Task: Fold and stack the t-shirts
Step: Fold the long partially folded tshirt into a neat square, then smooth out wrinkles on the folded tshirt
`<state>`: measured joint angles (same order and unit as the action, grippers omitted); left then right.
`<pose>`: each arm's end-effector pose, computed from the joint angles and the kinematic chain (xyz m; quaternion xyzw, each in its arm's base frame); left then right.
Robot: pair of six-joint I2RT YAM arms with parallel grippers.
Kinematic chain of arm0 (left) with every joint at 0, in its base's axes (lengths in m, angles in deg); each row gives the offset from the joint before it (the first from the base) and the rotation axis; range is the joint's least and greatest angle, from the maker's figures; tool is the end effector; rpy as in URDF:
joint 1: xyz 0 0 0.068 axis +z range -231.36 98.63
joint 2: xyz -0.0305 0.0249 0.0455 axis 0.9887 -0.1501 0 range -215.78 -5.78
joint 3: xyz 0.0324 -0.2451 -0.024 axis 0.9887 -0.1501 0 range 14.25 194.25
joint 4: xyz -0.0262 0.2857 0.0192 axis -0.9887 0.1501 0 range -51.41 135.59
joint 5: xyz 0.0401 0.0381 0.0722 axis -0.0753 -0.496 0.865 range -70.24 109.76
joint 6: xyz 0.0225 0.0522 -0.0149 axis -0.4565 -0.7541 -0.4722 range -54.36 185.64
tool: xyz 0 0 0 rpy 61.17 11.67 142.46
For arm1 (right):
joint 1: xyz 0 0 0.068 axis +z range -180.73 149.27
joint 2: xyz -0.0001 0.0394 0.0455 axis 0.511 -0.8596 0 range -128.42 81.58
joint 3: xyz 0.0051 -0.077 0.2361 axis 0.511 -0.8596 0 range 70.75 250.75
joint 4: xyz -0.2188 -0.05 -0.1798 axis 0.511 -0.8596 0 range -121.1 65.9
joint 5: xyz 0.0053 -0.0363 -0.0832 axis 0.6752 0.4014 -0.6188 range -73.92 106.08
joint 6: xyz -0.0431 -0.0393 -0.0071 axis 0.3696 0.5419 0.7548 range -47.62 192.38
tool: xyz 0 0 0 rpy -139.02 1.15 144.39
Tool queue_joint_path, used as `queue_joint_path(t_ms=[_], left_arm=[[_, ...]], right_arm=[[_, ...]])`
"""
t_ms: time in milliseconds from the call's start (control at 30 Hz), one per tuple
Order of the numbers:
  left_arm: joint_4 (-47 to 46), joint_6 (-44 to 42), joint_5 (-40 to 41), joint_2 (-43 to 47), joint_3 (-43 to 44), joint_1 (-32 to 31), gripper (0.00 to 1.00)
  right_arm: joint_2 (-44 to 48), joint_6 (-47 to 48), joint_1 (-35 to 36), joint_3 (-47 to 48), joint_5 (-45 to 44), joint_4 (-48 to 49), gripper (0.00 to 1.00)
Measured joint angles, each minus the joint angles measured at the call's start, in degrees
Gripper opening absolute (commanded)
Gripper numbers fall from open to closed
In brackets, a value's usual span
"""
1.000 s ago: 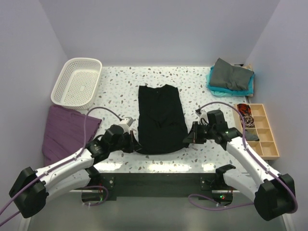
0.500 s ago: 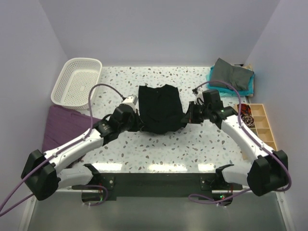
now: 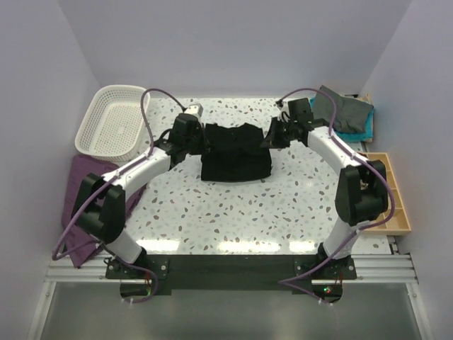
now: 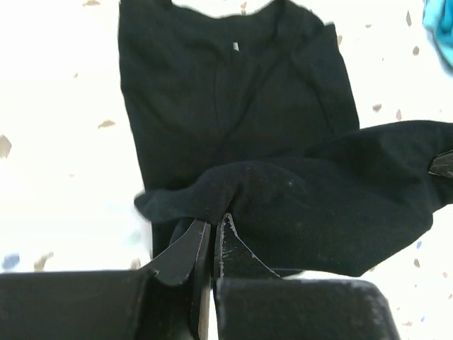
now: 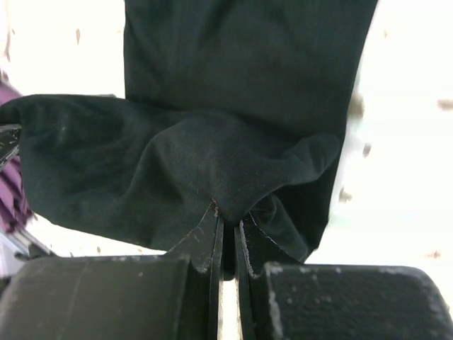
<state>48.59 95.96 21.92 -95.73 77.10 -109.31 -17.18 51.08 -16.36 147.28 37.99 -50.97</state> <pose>0.3390 -0.1781 0.2111 -0.0270 0.8948 -0.2020 0.3972 0.3892 0.1162 0.2160 -0.0107 0.9222 0.2746 0.2720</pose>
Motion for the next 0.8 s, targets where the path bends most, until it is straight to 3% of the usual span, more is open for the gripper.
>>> queue_joint_path(t_ms=[100,133,200,233,267,333,367,567,800], left_arm=[[-1.1,-1.0,-1.0,-5.1,4.8,1.9,0.00],[-1.4,-1.2,-1.6,-6.7,6.4,2.6,0.00],[-2.1,-1.6,-2.6,-9.9,9.2,4.0,0.04],[-2.4,-1.8,-3.0,-11.4,10.6,4.6,0.11],[-2.7,-2.1,-3.4,-13.2,12.1,5.2,0.44],[-3.6,-3.2,-3.9,-16.6,14.8,6.4,0.85],[-4.1,-3.4,-4.0,-18.2,15.8,7.0,1.00],[-5.7,-4.0,-4.2,-23.6,18.9,11.6,1.00],[-8.3,-4.4,-4.4,-18.8,18.3,13.6,1.00]], right_arm=[[-5.6,0.0,-0.6,6.3,0.3,0.1,0.02],[-7.6,0.0,-0.7,8.9,0.6,-0.2,0.19],[-11.9,0.0,-1.0,14.3,1.1,-0.2,0.26],[-14.1,-0.1,-1.0,17.2,1.3,0.0,0.43],[-16.4,-0.3,-1.2,19.8,1.4,0.4,0.53],[-21.1,-0.9,-1.5,25.5,2.4,0.7,0.73],[-24.6,-1.1,-1.8,29.5,3.3,1.5,0.96],[-29.8,-2.1,-4.2,31.4,2.6,5.9,0.97],[-20.4,-0.5,-4.6,21.5,1.4,9.7,0.95]])
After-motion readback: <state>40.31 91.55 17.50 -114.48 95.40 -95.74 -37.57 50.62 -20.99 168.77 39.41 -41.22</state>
